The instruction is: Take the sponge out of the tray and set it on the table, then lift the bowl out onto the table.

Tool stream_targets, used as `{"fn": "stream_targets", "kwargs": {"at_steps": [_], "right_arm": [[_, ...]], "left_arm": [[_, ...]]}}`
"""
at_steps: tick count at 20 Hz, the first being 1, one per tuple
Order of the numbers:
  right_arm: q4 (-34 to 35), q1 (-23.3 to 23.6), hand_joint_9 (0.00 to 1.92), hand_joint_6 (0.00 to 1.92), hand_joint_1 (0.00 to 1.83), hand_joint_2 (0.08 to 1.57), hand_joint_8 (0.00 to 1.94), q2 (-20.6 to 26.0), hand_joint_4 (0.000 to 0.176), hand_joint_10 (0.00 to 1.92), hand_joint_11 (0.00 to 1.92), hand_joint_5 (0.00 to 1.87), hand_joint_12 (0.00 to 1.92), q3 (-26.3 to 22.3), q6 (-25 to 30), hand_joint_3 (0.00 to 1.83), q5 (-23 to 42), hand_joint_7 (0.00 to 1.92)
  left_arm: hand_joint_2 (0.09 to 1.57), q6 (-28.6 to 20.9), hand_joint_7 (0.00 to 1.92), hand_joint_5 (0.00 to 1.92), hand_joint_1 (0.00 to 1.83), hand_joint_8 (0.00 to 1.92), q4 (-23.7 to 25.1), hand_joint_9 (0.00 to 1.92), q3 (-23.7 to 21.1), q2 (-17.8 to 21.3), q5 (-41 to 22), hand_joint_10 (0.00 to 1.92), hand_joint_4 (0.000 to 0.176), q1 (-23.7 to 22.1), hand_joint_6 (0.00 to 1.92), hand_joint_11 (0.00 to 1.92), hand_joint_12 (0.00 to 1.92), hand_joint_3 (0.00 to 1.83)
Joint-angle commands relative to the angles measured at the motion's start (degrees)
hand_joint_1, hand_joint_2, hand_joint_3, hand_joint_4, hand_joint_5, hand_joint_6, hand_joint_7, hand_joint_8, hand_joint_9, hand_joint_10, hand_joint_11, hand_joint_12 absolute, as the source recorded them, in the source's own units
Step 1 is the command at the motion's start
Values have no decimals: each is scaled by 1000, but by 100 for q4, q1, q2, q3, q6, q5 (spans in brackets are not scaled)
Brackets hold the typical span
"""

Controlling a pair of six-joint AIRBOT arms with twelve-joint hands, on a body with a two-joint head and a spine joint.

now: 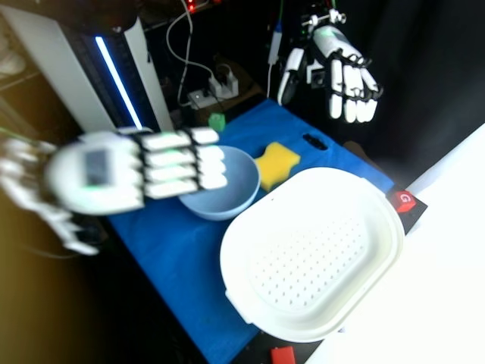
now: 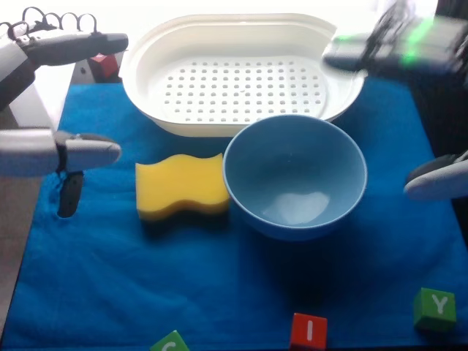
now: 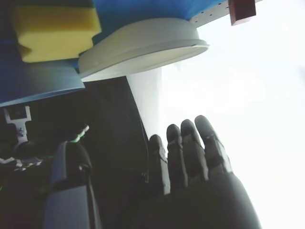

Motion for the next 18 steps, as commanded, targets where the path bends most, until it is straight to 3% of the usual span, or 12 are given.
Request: {"fn": "stream_targets", "kwargs": {"at_steps": [1, 2, 3, 6, 8, 10, 11, 13, 14, 15, 17, 18], "right_arm": [[333, -31, 0, 5, 436, 1000, 0, -55, 92, 0, 0, 101, 0, -29, 28, 20, 735, 9], [511, -131, 0, 5, 550, 1088, 0, -79, 9, 0, 0, 133, 0, -30, 28, 16, 927, 10], [743, -307, 32, 3, 549, 1117, 3, -133, 0, 4, 53, 155, 28, -13, 27, 7, 1136, 48], [1590, -986, 191, 9, 451, 1220, 1, -246, 0, 4, 96, 271, 238, 56, 26, 0, 1785, 202], [2033, -1379, 159, 2, 376, 1181, 3, -243, 0, 6, 3, 185, 388, 35, 26, 0, 2090, 173], [2348, -1693, 167, 1, 341, 1164, 1, -212, 6, 3, 0, 180, 503, 5, 26, 0, 2298, 176], [2405, -1733, 172, 2, 364, 1155, 1, -207, 24, 3, 0, 189, 535, -4, 26, 0, 2321, 182], [2487, -1764, 119, 0, 435, 1150, 0, -226, 25, 0, 0, 162, 437, -4, 25, 0, 2339, 140], [2510, -1765, 42, 2, 408, 1136, 7, -240, 68, 4, 0, 83, 228, -4, 13, 0, 2348, 65], [2544, -1765, 25, 4, 400, 1110, 5, -257, 84, 2, 0, 56, 102, -4, 0, 0, 2365, 52], [2612, -1768, 0, 0, 335, 1069, 0, -299, 99, 0, 0, 28, 3, 1, -21, 0, 2451, 19], [2664, -1768, 0, 0, 315, 1068, 0, -327, 85, 0, 0, 22, 0, 21, -28, 0, 2577, 3]], "left_arm": [[932, -41, 312, 401, 794, 0, -176, 256, -29, 46, -1067, 0, 60, 38, 0, 0, 568, 2], [918, -64, 302, 395, 826, 0, -252, 223, -93, 55, -1314, 1, 78, 186, 0, 0, 472, 0], [918, -89, 294, 383, 815, 0, -320, 199, -154, 55, -1545, 3, 72, 286, 1, 0, 395, 0], [904, -111, 223, 304, 741, 1, -519, 153, -326, 44, -2174, 0, 67, 571, 0, 0, 543, 0], [867, -111, 269, 301, 711, 2, -618, 216, -383, 38, -2400, 6, 23, 707, 1, 0, 704, 0], [883, -111, 240, 265, 670, 0, -741, 219, -433, 43, -2525, 1, 18, 863, 0, 0, 788, 4], [911, -112, 233, 246, 641, 0, -787, 216, -454, 43, -2559, 0, 14, 917, 0, 0, 824, 11], [930, -152, 213, 227, 675, 0, -901, 192, -492, 40, -2689, 0, 0, 1075, 0, 0, 722, 10], [932, -168, 204, 215, 686, 2, -943, 174, -505, 39, -2755, 7, 0, 1122, 4, 0, 620, 7], [928, -179, 207, 215, 660, 3, -988, 178, -513, 30, -2834, 8, 0, 1151, 3, 0, 636, 3], [927, -222, 190, 218, 607, 1, -1044, 164, -515, -17, -3006, 1, 44, 1161, 1, 0, 609, 1], [924, -253, 217, 201, 566, 3, -1069, 215, -507, -54, -3158, 9, 73, 1161, 1, 0, 767, 0]]}}
